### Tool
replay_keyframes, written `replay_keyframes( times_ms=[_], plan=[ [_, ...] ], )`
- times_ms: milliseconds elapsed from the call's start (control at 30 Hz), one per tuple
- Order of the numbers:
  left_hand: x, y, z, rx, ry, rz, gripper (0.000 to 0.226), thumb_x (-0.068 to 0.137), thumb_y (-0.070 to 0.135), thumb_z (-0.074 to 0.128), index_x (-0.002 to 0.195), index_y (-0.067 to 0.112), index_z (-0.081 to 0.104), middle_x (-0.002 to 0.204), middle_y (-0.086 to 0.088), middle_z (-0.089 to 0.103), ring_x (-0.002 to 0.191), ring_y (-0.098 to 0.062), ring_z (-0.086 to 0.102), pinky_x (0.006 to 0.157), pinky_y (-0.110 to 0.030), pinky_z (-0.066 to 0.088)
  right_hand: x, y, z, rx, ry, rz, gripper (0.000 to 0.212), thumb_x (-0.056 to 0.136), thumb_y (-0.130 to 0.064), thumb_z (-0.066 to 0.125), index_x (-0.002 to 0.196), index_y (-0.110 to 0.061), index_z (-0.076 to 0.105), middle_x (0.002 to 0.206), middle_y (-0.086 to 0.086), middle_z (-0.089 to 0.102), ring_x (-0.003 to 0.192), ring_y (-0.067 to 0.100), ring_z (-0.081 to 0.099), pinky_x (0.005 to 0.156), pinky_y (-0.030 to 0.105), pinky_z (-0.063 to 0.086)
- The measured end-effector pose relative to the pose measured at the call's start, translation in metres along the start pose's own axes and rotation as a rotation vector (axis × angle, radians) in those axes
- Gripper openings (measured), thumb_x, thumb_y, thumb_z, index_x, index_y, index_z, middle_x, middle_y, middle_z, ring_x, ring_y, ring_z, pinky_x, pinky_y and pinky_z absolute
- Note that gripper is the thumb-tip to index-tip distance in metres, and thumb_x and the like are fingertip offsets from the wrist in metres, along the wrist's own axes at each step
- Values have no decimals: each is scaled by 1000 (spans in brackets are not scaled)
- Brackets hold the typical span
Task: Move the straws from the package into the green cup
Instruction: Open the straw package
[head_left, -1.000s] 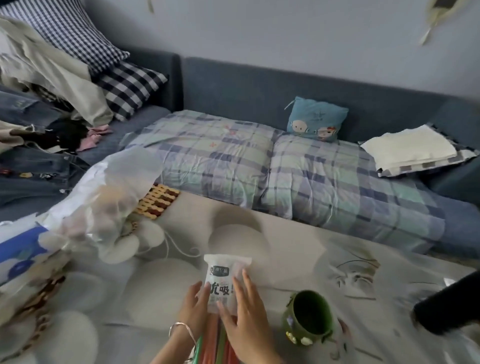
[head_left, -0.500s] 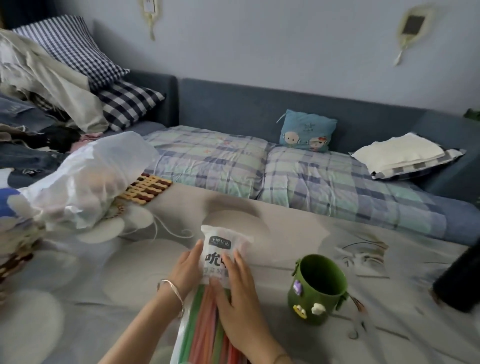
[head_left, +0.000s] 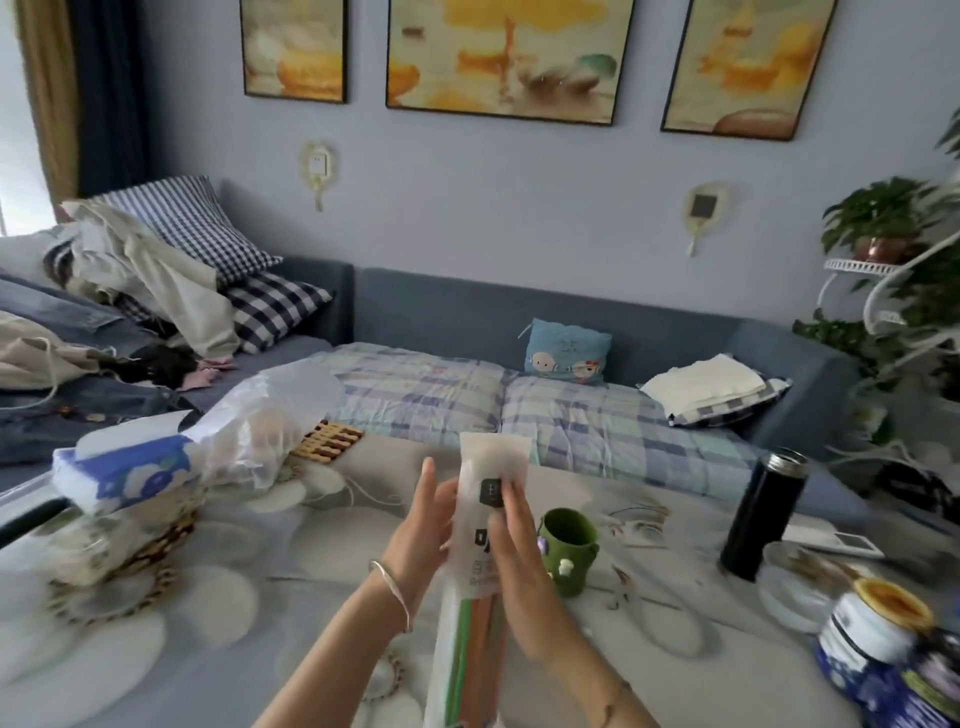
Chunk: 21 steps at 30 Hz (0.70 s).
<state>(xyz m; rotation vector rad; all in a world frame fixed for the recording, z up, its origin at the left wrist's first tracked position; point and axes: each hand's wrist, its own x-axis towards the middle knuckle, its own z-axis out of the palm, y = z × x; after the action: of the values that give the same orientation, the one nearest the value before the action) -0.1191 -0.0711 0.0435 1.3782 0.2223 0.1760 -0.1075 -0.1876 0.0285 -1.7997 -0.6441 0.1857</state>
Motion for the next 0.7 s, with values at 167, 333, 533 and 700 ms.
replay_keyframes(
  times_ms=[167,333,533,700],
  plan=[
    [-59,14,11,7,-70,53,58,96,56,17,108,26,65,109,0,70,101,-19,63,86,-34,50,-58,-33,-16,164,41,-16,66,80,-72,29,140,-48,18,151,-25,22,137,-7,21,119,32,17],
    [-95,22,14,60,-125,43,43,95,46,42,102,9,63,99,-11,63,90,-20,62,83,-33,54,-96,-50,-29,238,82,-47,55,82,-71,36,121,-34,47,128,-4,55,119,8,53,107,38,40],
    [-118,26,20,179,-141,44,47,83,56,55,88,10,60,82,-5,50,73,-15,50,77,-30,48,-120,-70,-36,298,-25,7,31,93,-41,40,106,-17,55,101,2,67,92,10,65,80,24,51],
    [-125,21,20,244,-110,96,67,84,55,56,116,-3,62,84,-6,49,67,-10,47,69,-21,46,-131,-78,-33,304,-74,0,34,96,-34,39,116,-20,63,110,1,72,105,13,66,84,22,51]
  ],
)
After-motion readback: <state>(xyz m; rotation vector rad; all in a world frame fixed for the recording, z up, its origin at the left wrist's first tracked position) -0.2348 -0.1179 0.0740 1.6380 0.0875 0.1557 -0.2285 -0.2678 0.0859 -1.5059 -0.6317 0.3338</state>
